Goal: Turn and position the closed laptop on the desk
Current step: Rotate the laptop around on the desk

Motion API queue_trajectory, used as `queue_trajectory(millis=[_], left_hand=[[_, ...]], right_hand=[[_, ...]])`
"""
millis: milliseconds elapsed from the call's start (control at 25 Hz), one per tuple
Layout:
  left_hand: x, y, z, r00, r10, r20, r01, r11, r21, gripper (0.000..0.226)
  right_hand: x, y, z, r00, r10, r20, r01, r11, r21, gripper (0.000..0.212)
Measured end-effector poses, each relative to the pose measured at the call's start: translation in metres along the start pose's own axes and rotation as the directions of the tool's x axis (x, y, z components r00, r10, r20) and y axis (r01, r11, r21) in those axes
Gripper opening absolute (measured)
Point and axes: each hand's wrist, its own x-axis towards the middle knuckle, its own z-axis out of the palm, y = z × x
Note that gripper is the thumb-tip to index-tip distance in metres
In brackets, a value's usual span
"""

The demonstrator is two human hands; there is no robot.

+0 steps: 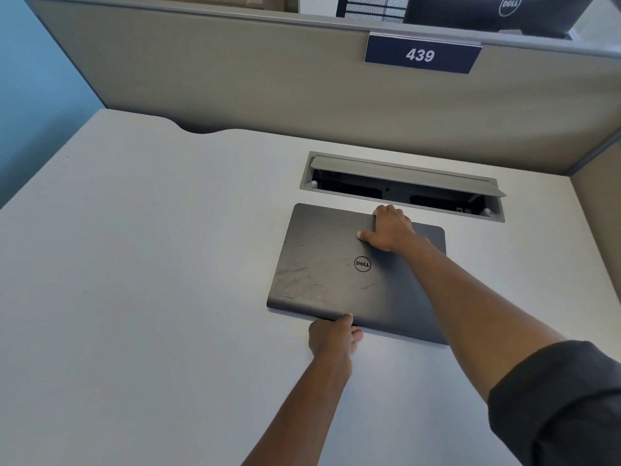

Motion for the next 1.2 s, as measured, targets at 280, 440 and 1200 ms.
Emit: queue_trajectory(millis=[280,440,1200], left_hand=[[-0.014,-0.007,0.009,0.990,0.127,-0.056,-0.123,0.990,0.065,0.049],[-0.026,0.000,0.012,0.978,0.171,-0.122,-0.155,0.980,0.129,0.062],[-0.004,0.139,-0.002,0.847,0.527,0.071,-0.440,0.620,0.650,0.041]], right_hand=[[-0.021,0.036,-0.014,0.988,0.155,0.014,-0.155,0.981,0.116,0.081],[-0.043,0.056,-0.023,0.987,0.153,0.051,-0.161,0.959,0.232,0.073],[-0.174,0.028,0.029,0.845,0.520,0.125,-0.451,0.569,0.687,0.057]])
